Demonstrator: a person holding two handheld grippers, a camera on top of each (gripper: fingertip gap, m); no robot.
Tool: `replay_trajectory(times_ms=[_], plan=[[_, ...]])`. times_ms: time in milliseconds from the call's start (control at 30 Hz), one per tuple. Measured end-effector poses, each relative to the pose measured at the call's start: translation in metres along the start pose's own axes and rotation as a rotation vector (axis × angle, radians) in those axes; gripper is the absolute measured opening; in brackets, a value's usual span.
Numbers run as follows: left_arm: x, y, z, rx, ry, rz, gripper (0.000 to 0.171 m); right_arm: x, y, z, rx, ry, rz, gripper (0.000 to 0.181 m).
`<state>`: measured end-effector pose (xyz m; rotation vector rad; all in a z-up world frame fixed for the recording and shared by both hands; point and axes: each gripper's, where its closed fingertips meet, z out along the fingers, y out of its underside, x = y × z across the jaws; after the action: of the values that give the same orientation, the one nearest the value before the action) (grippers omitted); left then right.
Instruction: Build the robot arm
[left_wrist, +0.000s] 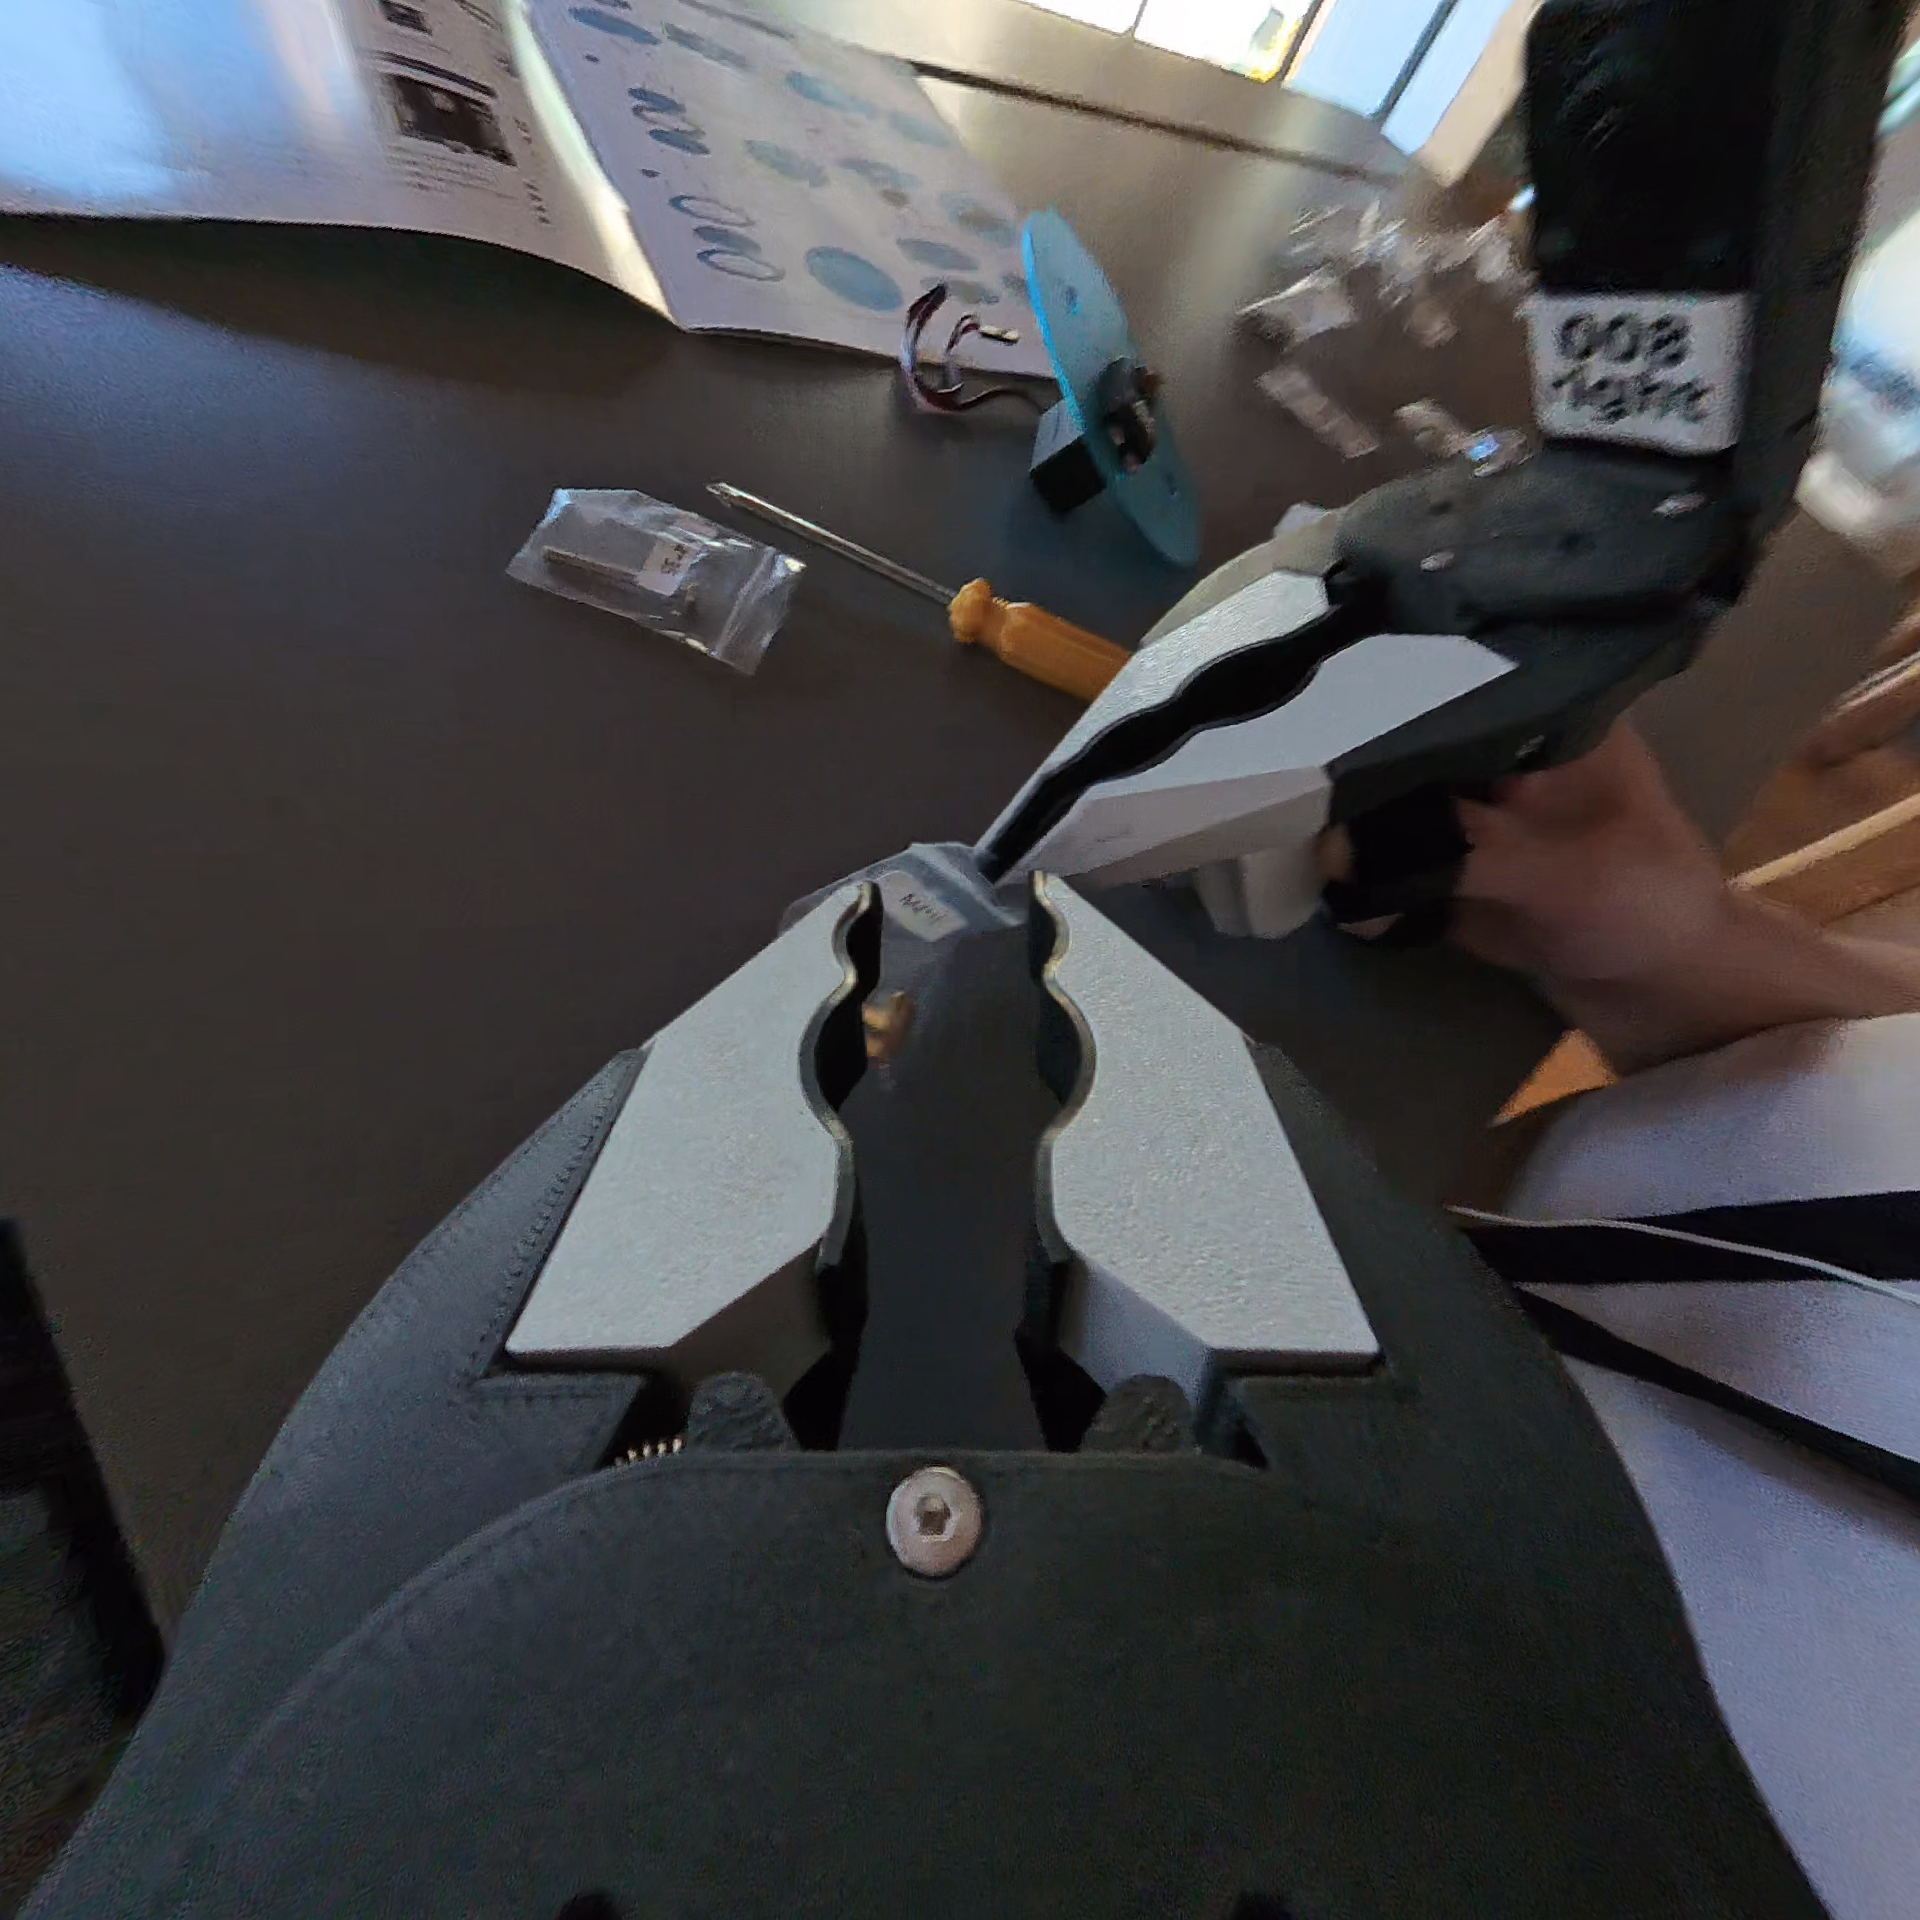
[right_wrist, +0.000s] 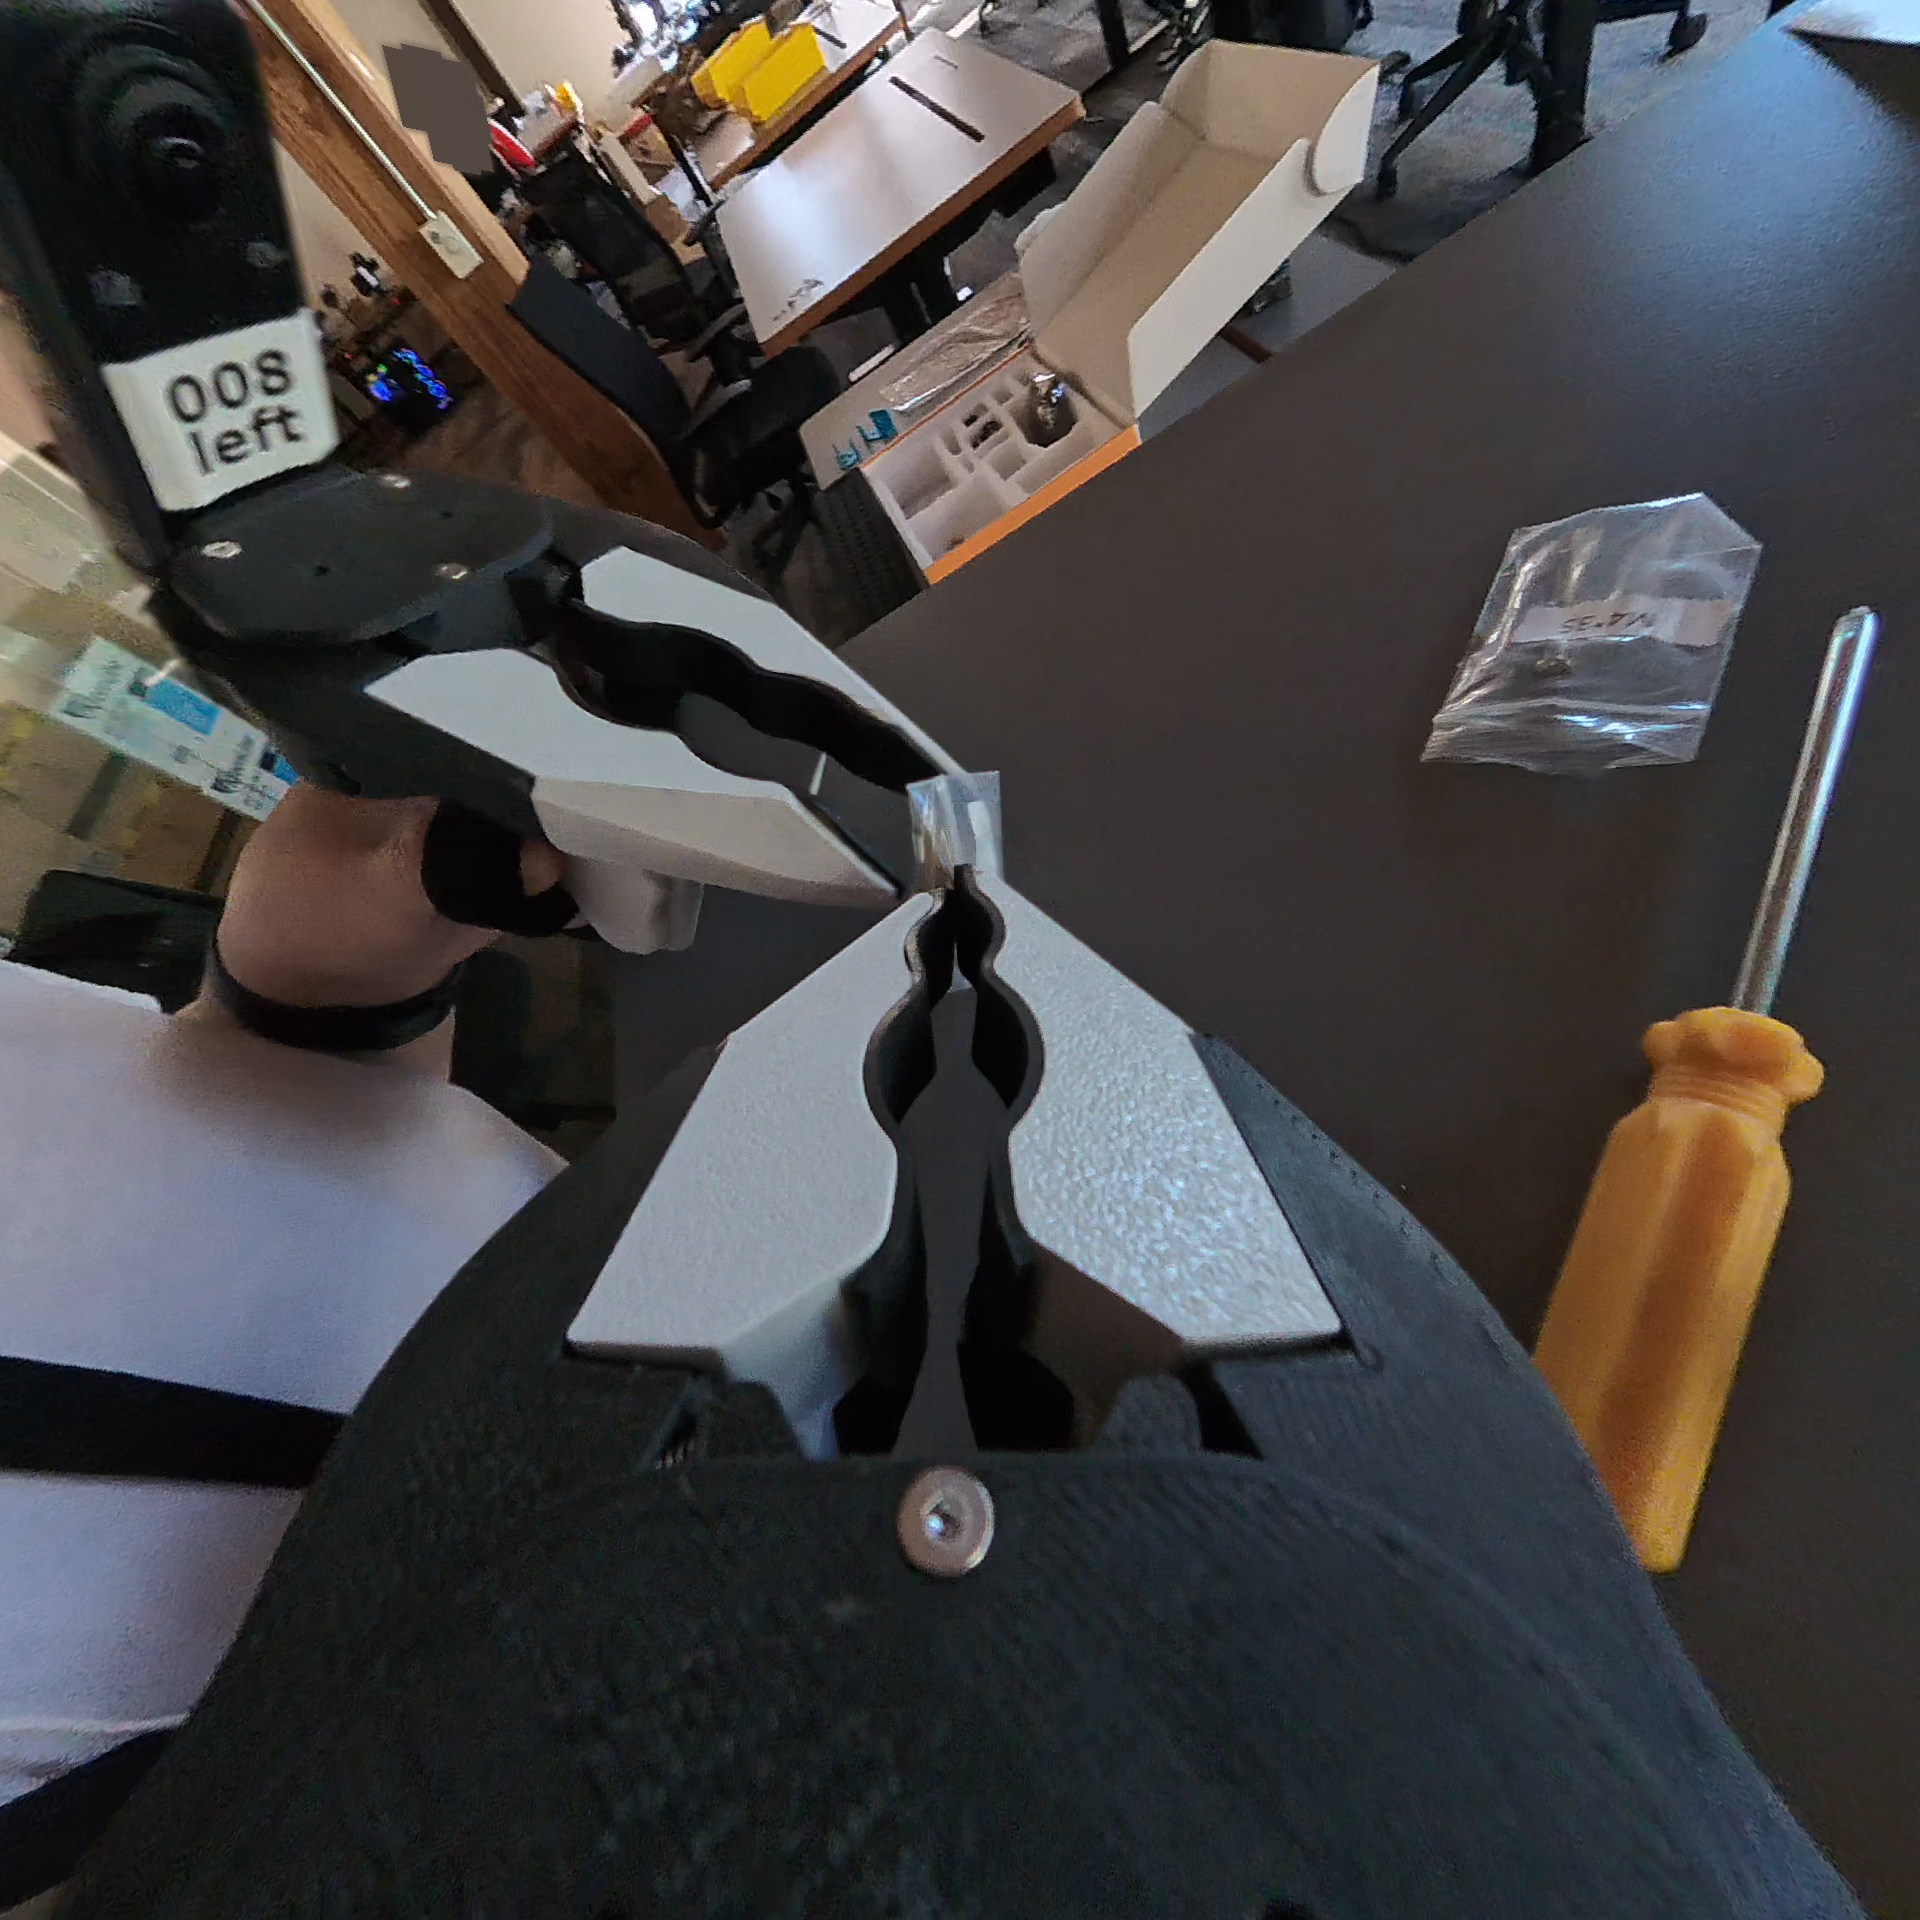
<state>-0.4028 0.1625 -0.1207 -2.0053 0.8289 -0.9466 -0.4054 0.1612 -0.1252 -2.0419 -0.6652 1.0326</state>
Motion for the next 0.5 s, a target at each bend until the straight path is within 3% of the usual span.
replay_trajectory(times_ms=[133, 367, 500], plan=[[0.009, 0.000, -0.003, 0.015, 0.145, -0.118, 0.020, -0.005, -0.001, 0.001, 0.011, -0.041, 0.028, 0.000], [0.007, -0.001, -0.003, 0.022, 0.141, -0.128, 0.001, -0.009, -0.002, 0.000, 0.021, -0.072, 0.048, 0.000], [0.007, -0.002, -0.005, 0.031, 0.158, -0.151, 0.005, -0.014, -0.005, -0.002, 0.043, -0.152, 0.137, 0.000]])
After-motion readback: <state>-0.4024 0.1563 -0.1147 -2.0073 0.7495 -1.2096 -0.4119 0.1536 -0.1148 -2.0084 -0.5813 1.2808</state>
